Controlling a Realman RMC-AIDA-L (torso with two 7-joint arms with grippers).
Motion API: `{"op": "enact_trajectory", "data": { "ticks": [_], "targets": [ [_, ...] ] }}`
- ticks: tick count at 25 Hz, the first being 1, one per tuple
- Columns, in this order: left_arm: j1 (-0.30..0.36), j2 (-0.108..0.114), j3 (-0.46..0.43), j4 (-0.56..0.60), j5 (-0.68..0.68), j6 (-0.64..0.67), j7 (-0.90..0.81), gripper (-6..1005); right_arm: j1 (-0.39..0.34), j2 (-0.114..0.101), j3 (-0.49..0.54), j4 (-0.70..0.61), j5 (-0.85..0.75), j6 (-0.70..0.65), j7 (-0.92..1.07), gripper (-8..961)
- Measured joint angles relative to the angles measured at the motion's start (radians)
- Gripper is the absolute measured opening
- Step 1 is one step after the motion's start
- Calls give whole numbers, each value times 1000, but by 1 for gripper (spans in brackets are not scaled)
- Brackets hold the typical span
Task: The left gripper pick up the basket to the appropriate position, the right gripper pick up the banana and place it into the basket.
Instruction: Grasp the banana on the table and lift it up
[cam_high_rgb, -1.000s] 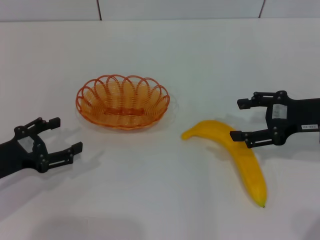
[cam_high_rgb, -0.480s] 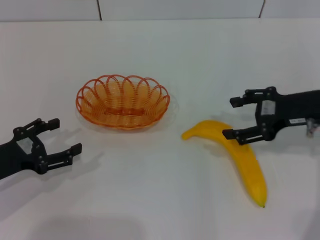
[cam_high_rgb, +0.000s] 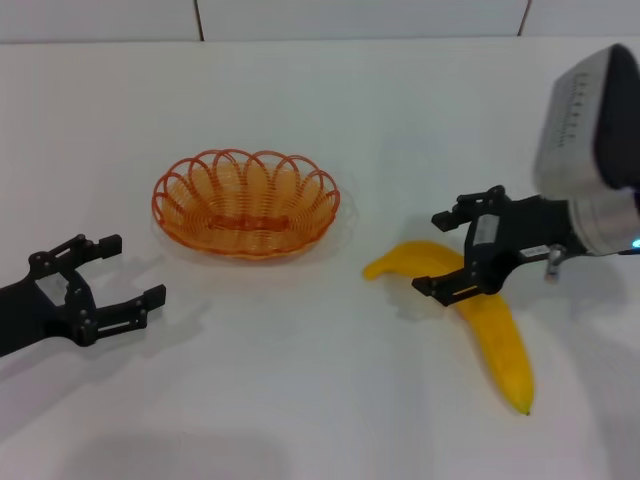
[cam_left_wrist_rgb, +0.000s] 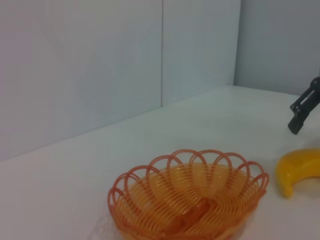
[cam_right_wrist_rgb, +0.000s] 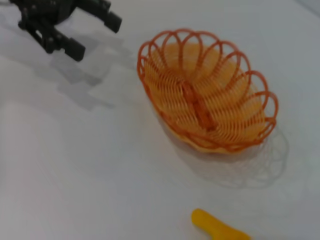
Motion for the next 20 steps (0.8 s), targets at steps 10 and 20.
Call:
{"op": "enact_trajectory", "data": {
  "ticks": [10, 20],
  "targets": [
    [-11, 0, 0, 0, 0, -1, 0, 919, 33, -1, -92, -18, -109, 42, 118, 859],
    [-14, -1, 0, 0, 0, -1, 1, 918, 64, -3, -94, 27, -157, 54, 151, 850]
  ]
}}
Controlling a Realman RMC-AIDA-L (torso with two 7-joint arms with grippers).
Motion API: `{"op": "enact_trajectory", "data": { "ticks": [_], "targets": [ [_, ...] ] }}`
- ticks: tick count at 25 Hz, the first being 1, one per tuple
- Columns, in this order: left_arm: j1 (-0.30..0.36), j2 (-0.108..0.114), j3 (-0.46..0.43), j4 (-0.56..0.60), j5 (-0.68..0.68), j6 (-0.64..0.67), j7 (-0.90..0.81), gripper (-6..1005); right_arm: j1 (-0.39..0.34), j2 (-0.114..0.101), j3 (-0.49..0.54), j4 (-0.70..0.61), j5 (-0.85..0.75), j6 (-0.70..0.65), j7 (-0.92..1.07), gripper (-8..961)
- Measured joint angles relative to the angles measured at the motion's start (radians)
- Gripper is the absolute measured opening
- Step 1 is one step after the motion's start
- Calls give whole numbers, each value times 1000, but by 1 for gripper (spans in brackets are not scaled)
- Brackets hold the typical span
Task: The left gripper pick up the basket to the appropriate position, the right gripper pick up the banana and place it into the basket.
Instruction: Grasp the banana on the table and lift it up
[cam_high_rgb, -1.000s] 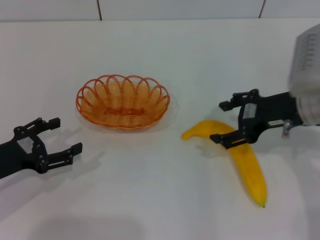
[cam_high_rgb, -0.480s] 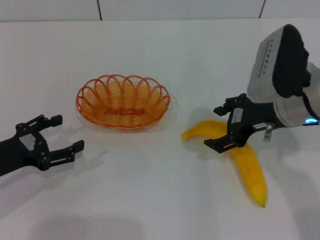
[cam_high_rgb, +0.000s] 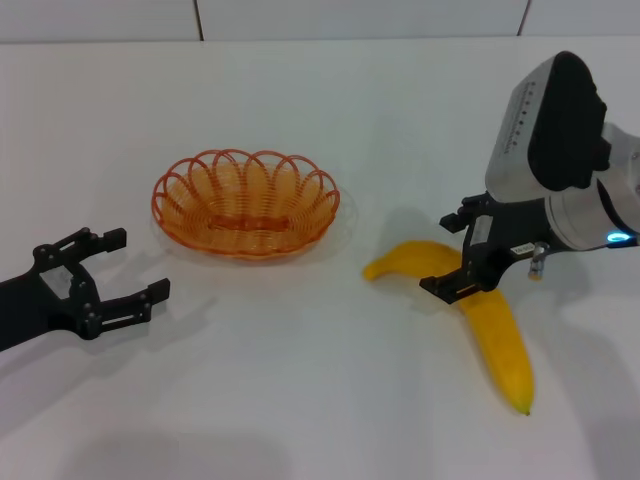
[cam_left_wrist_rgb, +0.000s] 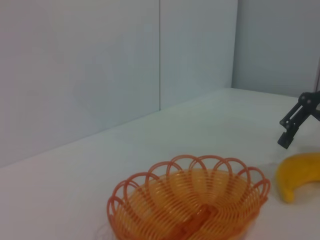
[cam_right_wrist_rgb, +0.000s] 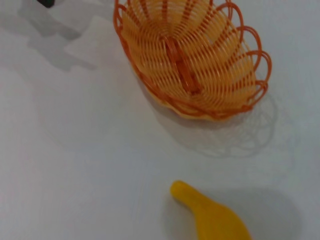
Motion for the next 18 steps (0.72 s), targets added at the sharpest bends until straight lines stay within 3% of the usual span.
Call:
{"op": "enact_trajectory", "data": {
  "ticks": [18],
  "targets": [
    [-7, -3, 1, 0, 0, -2, 3, 918, 36, 0, -15, 58, -20, -8, 14, 833]
  ]
}}
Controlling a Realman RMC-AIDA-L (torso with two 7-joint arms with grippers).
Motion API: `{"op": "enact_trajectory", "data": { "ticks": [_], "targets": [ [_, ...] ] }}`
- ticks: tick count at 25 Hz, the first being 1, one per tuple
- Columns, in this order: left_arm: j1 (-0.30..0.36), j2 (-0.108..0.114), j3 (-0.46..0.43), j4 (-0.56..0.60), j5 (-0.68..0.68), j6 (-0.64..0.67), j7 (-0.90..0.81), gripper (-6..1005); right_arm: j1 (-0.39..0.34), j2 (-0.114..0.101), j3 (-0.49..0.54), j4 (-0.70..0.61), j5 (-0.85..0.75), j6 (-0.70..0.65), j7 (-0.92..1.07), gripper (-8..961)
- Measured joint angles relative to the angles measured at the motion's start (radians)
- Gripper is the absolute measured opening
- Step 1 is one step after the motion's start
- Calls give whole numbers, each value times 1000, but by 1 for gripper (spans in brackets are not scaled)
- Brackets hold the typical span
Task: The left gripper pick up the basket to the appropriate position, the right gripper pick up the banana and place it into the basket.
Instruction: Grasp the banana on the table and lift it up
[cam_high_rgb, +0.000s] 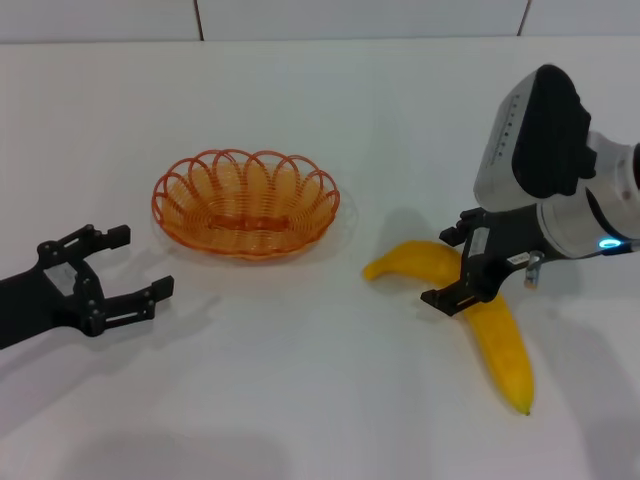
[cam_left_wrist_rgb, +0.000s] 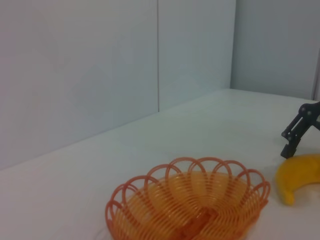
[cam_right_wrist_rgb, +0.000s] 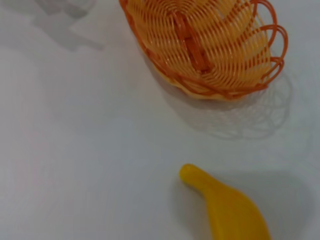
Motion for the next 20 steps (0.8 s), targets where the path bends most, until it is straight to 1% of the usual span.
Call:
{"op": "enact_trajectory", "data": {
  "ticks": [12, 20],
  "targets": [
    [-1, -1, 0, -2, -2, 1, -1, 918, 6, -1, 3, 11, -1, 4, 0, 822],
    [-1, -1, 0, -2, -5, 1, 0, 918, 18, -2, 2, 14, -41, 5, 36, 814]
  ]
}}
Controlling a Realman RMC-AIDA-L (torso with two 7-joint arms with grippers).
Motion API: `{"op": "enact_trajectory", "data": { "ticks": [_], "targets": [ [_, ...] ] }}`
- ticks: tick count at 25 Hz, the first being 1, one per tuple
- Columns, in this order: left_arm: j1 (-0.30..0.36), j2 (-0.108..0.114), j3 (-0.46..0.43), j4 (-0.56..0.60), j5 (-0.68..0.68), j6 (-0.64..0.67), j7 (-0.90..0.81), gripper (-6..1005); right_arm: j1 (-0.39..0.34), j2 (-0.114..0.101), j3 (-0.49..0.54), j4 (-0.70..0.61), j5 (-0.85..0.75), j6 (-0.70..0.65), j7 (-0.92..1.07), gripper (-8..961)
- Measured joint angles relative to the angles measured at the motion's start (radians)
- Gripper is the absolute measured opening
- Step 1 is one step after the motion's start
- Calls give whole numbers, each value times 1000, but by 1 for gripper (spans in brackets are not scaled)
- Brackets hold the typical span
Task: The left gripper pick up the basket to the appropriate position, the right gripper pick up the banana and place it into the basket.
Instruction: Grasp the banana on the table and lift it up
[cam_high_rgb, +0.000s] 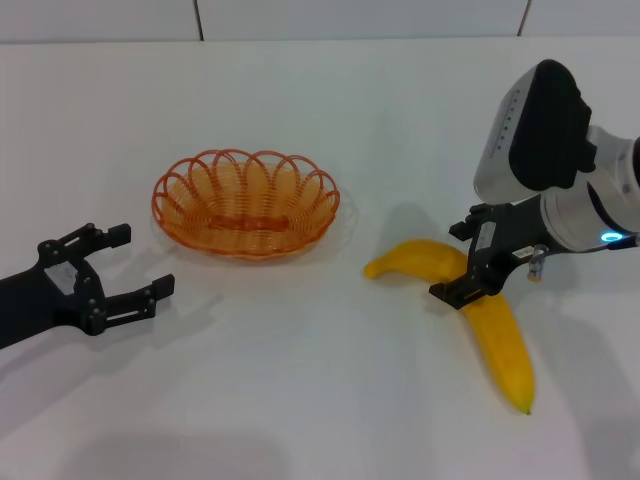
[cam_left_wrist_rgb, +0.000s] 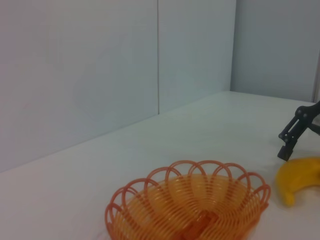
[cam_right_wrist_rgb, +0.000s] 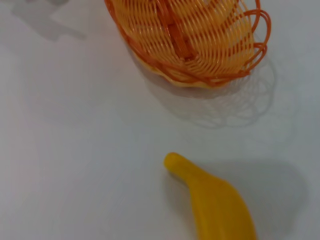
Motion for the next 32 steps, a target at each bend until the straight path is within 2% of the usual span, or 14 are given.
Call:
{"op": "enact_trajectory", "data": {
  "ticks": [24, 30, 32],
  "targets": [
    [-3, 2, -3, 0, -4, 4, 0, 918, 11, 0, -3, 6, 16, -22, 27, 792],
    [-4, 1, -2, 0, -5, 4, 0, 918, 15, 0, -3, 11, 10, -24, 38, 569],
    [-5, 1, -2, 0, -5, 4, 0, 918, 15, 0, -3, 10, 9, -24, 39, 556]
  ]
}}
